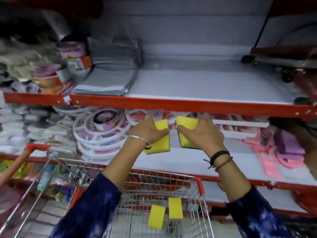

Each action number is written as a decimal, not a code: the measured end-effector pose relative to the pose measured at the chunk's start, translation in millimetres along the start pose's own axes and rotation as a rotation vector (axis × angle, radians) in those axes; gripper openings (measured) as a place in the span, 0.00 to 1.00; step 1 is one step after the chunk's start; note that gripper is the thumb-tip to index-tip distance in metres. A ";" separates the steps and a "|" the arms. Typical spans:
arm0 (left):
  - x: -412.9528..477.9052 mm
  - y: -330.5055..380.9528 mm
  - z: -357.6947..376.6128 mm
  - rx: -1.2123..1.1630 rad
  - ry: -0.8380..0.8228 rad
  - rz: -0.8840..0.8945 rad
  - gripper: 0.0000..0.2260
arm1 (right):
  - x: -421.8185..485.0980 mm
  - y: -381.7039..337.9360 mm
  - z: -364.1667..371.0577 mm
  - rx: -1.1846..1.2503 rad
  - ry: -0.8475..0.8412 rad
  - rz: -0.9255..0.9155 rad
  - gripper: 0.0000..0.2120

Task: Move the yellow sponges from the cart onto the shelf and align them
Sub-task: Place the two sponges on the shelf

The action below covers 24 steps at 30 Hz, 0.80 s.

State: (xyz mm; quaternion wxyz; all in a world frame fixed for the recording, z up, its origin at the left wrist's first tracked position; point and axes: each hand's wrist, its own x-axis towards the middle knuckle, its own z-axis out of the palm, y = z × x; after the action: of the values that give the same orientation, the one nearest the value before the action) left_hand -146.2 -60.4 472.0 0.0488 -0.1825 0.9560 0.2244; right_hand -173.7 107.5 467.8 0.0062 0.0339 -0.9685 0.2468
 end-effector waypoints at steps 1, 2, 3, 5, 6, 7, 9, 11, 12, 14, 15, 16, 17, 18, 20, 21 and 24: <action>5.9 7.3 -13.0 0.008 0.026 0.007 0.41 | 7.7 -7.0 -10.4 0.006 0.024 -0.013 0.42; 12.5 14.4 -25.3 0.021 0.052 0.013 0.40 | 16.0 -14.2 -19.9 0.010 0.049 -0.025 0.42; 19.9 20.3 -35.2 0.032 0.071 0.019 0.40 | 24.1 -20.4 -27.3 0.017 0.070 -0.031 0.42; 36.0 33.0 -53.9 0.045 0.103 0.042 0.40 | 43.1 -33.6 -39.7 0.038 0.107 -0.036 0.41; 45.3 39.7 -62.9 0.051 0.122 0.055 0.40 | 54.0 -41.0 -44.9 0.051 0.122 -0.038 0.41; 54.6 45.0 -69.6 0.061 0.141 0.063 0.39 | 64.5 -47.1 -47.7 0.062 0.140 -0.039 0.41; 74.3 55.8 -81.2 0.097 0.162 0.072 0.40 | 88.6 -59.7 -50.2 0.077 0.174 -0.039 0.41; 94.1 62.2 -86.8 0.145 0.173 0.072 0.40 | 111.3 -69.6 -46.5 0.068 0.188 -0.036 0.41; 103.4 63.7 -87.2 0.166 0.187 0.072 0.39 | 122.0 -73.0 -42.5 0.056 0.188 -0.037 0.42; 123.9 64.1 -86.5 0.187 0.216 0.079 0.38 | 143.0 -77.7 -32.9 0.029 0.181 -0.041 0.41; 132.2 62.8 -84.9 0.189 0.224 0.079 0.38 | 151.4 -78.5 -27.1 0.020 0.171 -0.036 0.39; 141.3 61.5 -82.9 0.192 0.224 0.074 0.37 | 159.8 -78.5 -21.5 0.015 0.155 -0.027 0.38; 149.0 59.7 -80.6 0.202 0.216 0.066 0.37 | 166.8 -78.1 -15.5 0.010 0.138 -0.019 0.37; 155.1 57.4 -78.2 0.217 0.200 0.057 0.37 | 171.1 -77.5 -10.1 0.003 0.121 -0.013 0.36; 166.2 52.6 -73.6 0.258 0.165 0.039 0.36 | 177.7 -75.2 0.2 -0.017 0.093 0.002 0.36; 169.7 50.4 -72.2 0.279 0.156 0.033 0.35 | 179.2 -74.1 4.5 -0.030 0.081 0.006 0.36; 175.6 45.7 -69.0 0.323 0.134 0.033 0.35 | 180.7 -71.4 15.9 -0.070 0.052 0.000 0.37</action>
State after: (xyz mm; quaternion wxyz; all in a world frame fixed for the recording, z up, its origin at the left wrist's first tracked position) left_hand -326.9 -110.6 521.8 0.0102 -0.1711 0.9836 0.0560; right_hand -348.9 26.1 493.1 0.0325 0.0271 -0.9761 0.2134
